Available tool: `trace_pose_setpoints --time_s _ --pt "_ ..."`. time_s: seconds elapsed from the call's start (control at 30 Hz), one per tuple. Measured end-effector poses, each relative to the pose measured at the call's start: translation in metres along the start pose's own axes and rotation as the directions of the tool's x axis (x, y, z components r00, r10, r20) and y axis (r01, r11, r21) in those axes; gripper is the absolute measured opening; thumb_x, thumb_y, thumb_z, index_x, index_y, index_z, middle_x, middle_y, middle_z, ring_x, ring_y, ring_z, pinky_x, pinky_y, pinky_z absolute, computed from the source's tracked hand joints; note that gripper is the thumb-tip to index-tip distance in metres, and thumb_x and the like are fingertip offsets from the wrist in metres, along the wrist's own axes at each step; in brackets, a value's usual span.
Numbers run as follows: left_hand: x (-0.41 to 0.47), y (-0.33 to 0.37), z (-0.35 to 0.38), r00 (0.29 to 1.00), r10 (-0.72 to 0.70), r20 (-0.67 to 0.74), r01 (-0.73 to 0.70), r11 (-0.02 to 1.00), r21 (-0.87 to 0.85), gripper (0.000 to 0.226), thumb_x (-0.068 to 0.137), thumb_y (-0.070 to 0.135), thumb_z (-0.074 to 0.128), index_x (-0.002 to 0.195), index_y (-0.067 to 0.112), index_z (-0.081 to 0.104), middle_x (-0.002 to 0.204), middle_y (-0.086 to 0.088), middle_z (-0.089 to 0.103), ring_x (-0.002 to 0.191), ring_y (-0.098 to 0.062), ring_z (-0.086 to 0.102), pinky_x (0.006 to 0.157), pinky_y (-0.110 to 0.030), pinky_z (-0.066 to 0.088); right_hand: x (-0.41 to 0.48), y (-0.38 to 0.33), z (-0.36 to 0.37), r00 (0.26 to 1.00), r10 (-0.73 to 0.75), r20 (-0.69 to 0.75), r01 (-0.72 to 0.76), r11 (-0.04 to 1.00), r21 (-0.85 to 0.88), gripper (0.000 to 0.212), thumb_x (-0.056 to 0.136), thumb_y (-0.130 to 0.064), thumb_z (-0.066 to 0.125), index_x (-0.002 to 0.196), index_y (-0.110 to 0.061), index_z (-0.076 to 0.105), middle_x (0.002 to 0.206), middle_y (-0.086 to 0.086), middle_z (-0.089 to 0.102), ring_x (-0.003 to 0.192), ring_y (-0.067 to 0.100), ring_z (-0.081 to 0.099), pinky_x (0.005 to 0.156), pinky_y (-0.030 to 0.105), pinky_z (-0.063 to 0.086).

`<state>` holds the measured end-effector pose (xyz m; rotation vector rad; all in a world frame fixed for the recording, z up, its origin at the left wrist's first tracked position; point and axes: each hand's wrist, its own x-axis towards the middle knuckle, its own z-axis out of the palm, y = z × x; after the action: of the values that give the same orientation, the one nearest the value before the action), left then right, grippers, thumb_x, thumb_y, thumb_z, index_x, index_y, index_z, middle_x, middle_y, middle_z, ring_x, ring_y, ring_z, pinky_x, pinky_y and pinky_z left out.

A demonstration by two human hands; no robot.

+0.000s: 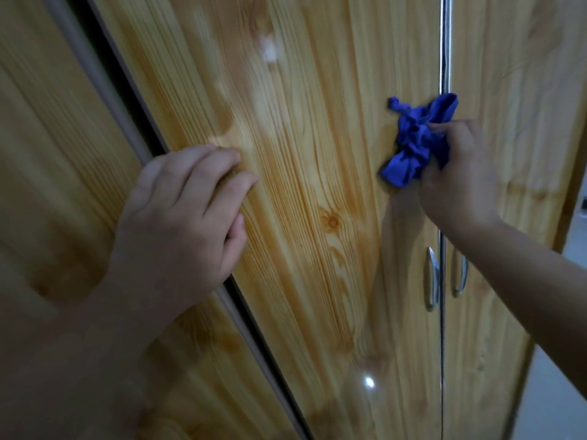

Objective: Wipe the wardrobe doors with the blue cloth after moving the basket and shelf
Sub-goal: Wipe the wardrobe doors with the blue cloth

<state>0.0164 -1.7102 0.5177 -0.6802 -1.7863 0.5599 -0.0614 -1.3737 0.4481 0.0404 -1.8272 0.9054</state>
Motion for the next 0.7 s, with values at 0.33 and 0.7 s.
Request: trace_pose_setpoints --time_s 0.33,0.7 --pt "0.003 0.003 -0.003 0.998 -0.02 0.054 0.021 1.0 -0.019 0.04 0.098 0.024 0.053 0.134 0.011 0.067 0.14 -0.012 0.061 0.133 -0.034 0.054 0.116 -0.051 0.038 -0.036 -0.063 0.016 0.987 -0.154 0.052 0.151 0.987 0.064 0.028 0.086 0.005 0.061 0.113 -0.001 0.066 0.114 0.012 0.057 0.102 0.023 0.056 0.088 0.028 0.045" --pt "0.011 0.02 -0.019 0.988 -0.126 0.086 0.137 0.982 -0.127 0.034 0.096 0.028 0.054 0.119 0.014 0.075 0.129 -0.011 0.066 0.124 -0.033 0.06 0.108 -0.052 0.042 -0.071 -0.032 -0.032 0.936 -0.074 0.345 0.034 0.992 0.12 0.035 0.092 -0.007 0.059 0.124 -0.019 0.064 0.119 -0.017 0.051 0.107 -0.006 0.053 0.088 0.002 0.04"
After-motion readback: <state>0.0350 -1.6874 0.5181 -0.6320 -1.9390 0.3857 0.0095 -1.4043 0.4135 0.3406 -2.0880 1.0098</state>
